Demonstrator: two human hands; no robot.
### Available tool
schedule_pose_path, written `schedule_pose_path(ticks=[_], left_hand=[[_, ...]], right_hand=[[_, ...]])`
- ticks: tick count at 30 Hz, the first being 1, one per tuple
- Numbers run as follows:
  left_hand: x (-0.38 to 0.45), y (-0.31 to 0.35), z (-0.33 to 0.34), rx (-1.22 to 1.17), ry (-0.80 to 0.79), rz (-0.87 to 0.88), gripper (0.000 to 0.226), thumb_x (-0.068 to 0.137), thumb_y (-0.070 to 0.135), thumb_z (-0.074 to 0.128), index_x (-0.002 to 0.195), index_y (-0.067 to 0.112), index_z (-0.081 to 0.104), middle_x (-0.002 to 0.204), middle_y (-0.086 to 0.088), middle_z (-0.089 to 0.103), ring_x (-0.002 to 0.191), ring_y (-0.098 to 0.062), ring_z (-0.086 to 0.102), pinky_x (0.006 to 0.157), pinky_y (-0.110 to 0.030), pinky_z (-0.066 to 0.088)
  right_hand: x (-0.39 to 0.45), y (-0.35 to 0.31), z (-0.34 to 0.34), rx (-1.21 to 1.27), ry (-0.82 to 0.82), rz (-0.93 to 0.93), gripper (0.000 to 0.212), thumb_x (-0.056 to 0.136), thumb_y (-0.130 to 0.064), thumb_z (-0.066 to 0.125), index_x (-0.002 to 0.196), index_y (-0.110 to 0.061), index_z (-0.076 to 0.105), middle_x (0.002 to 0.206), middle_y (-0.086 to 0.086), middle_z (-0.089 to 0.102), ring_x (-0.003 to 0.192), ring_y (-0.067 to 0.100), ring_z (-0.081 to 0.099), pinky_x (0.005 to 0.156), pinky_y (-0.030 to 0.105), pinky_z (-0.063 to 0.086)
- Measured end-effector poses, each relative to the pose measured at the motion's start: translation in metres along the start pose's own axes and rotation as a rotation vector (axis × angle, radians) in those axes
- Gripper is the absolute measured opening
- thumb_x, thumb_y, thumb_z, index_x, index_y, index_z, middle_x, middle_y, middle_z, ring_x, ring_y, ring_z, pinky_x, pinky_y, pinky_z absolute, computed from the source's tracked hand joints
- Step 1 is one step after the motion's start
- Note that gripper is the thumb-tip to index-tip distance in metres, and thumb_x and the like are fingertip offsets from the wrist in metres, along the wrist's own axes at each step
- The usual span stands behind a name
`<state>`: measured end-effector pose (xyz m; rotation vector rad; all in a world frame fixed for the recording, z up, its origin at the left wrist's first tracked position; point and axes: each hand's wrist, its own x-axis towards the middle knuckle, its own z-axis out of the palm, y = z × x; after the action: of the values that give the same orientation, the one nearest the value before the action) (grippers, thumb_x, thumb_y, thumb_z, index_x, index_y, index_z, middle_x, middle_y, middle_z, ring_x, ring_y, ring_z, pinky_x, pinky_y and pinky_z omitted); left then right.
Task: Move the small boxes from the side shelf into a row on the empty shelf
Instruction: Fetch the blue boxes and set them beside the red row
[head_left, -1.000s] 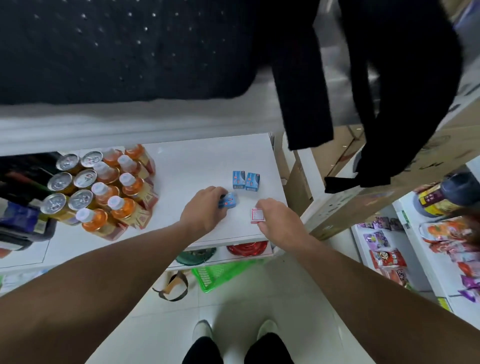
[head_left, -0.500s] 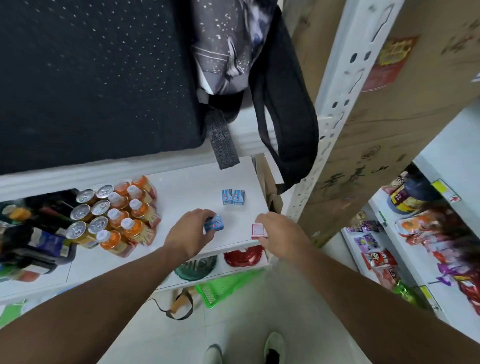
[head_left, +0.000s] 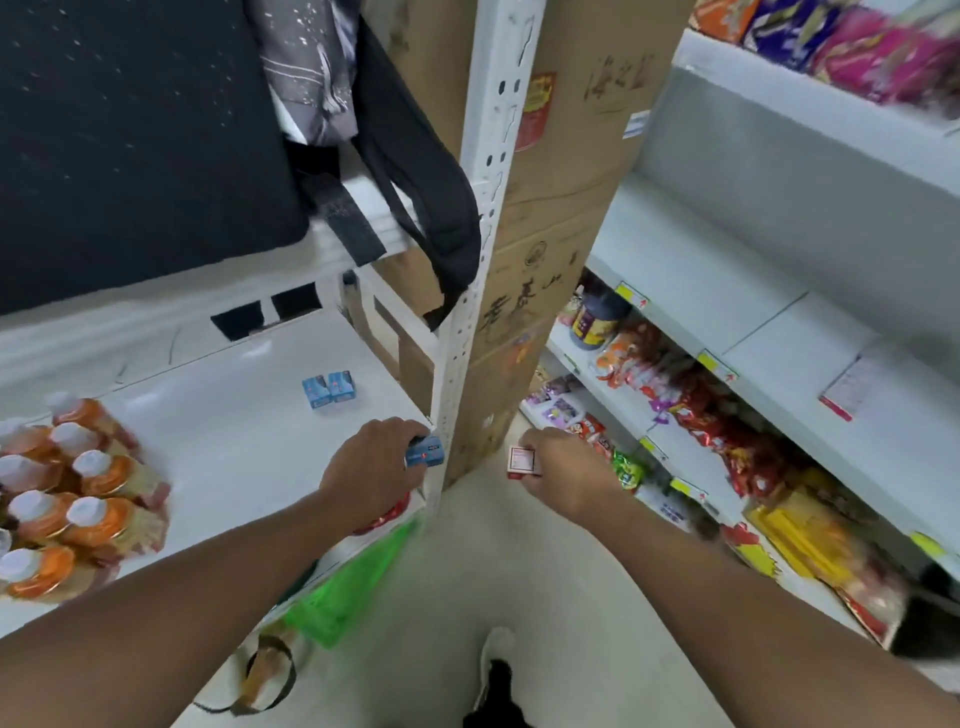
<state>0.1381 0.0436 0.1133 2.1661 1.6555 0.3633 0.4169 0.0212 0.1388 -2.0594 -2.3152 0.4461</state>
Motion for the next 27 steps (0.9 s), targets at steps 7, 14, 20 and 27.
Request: schedule_pose_path(ticks=[7,14,20,27], left_hand=[[0.022,0.075,0.025,-0.027,-0.083,0.238,0.028,0.088,0.037,0.075,0.114,0.026,0.072,0.104,0.007,0.073,0.094,-0.018,0.068,0.079,-0.037,0.057],[0.048,0.188,0.057,0.060,-0.086,0.489,0.035,0.085,0.034,0.080,0.119,0.027,0.074,0.105,0.006,0.073,0.090,-0.015,0.063,0.076,-0.036,0.055],[0.061,0.298,0.076,0.069,-0.191,0.624,0.037,0.093,0.033,0.078,0.128,0.028,0.071,0.115,0.006,0.073,0.099,-0.014,0.066,0.087,-0.038,0.059],[0.074,0.401,0.126,0.101,-0.252,0.701,0.037,0.091,0.037,0.076,0.127,0.033,0.070,0.111,0.011,0.070,0.098,-0.013,0.062,0.084,-0.040,0.059]], right_hand=[[-0.082,0.057,-0.022,0.048,0.063,0.244,0.027,0.088,-0.035,0.072,0.114,-0.031,0.065,0.109,-0.002,0.069,0.099,0.024,0.067,0.078,0.037,0.057],[-0.140,0.132,-0.046,0.037,0.145,0.378,0.027,0.091,-0.044,0.074,0.111,-0.030,0.064,0.110,0.000,0.069,0.104,0.027,0.067,0.075,0.036,0.052],[-0.197,0.206,-0.063,0.067,0.256,0.513,0.027,0.091,-0.033,0.067,0.117,-0.027,0.063,0.109,0.002,0.065,0.103,0.028,0.064,0.074,0.039,0.054],[-0.245,0.291,-0.062,0.111,0.263,0.580,0.033,0.091,-0.033,0.068,0.122,-0.026,0.062,0.115,0.001,0.065,0.107,0.028,0.063,0.080,0.042,0.055]])
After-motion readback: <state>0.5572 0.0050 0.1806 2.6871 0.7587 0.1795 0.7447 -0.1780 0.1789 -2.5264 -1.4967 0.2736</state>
